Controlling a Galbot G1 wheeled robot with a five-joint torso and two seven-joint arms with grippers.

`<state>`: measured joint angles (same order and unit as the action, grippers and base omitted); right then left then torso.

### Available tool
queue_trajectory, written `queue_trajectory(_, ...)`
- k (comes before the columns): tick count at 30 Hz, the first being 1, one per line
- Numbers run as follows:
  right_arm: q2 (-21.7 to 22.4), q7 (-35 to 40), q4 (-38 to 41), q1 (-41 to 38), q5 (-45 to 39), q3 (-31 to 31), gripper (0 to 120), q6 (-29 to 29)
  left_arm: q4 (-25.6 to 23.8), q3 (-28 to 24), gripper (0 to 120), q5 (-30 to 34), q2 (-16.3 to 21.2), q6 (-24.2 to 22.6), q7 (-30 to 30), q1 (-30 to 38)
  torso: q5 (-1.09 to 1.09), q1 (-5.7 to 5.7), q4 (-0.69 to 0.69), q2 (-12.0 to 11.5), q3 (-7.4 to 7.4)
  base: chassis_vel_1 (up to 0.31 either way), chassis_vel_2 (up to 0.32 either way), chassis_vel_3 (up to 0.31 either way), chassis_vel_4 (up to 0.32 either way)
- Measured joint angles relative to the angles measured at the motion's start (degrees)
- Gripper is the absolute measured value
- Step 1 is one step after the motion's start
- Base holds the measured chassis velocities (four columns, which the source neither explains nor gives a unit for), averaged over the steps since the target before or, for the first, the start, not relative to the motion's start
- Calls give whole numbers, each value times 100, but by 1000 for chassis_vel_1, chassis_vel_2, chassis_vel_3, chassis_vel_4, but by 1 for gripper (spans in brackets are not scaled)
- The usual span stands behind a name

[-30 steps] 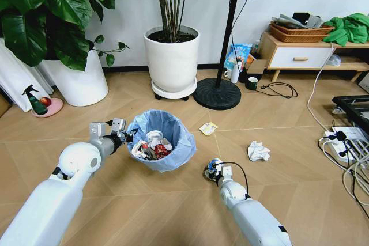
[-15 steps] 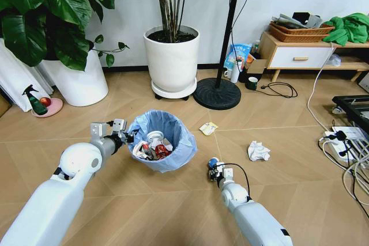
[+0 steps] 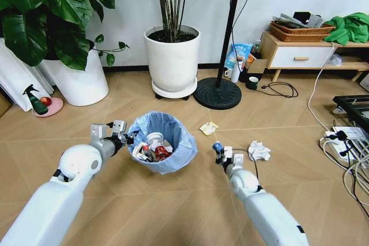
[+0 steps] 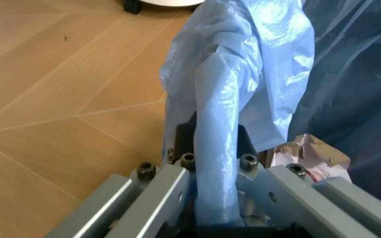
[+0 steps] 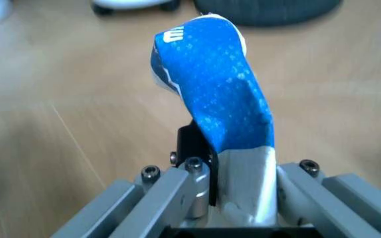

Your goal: Pick up the trash bin and place the garbage on the floor into it.

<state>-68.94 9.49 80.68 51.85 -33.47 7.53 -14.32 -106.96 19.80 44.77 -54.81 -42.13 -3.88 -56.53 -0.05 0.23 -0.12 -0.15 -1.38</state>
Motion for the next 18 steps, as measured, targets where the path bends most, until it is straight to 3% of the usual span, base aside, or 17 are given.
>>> queue_trajectory(7,523,-150,1047,-477,-382,-143,2,-102,-32,-19,0,-2,36,0,-11,-33,0,0,-1,0,1,0,0,0,0)
queue_trajectory(18,831,-182,2342,-1316,-1433,-845,2,-464,51,-158,0,-22,-18,0,-17,67,0,0,0,0,1,0,0,0,0)
